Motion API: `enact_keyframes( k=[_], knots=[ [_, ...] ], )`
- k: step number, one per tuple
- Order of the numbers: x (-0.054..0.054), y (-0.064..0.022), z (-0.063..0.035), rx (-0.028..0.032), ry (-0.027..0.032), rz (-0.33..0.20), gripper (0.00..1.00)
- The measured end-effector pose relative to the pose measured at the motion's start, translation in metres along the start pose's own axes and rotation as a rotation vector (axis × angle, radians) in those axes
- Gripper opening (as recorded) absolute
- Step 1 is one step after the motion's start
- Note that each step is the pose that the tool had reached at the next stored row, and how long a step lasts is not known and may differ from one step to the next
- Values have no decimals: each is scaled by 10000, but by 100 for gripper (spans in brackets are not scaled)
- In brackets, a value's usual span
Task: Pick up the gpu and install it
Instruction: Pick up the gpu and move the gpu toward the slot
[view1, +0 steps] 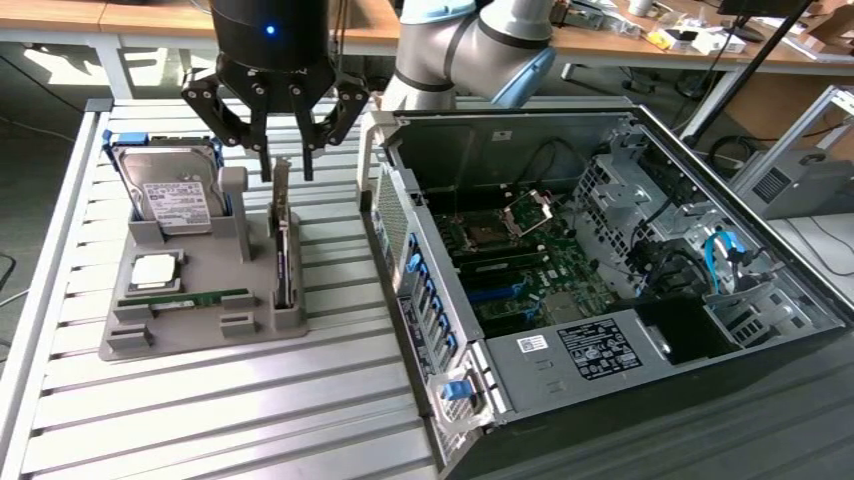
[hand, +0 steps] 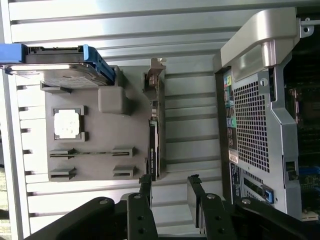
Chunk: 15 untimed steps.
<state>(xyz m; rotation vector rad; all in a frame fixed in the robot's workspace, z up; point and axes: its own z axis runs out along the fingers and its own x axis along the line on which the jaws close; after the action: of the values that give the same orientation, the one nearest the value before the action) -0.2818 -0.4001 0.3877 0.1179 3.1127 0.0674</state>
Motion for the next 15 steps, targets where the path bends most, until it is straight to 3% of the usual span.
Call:
enact_keyframes(
  k=[15],
  knots=[
    [76, -8, 54, -4, -1, 0, 42]
  ],
)
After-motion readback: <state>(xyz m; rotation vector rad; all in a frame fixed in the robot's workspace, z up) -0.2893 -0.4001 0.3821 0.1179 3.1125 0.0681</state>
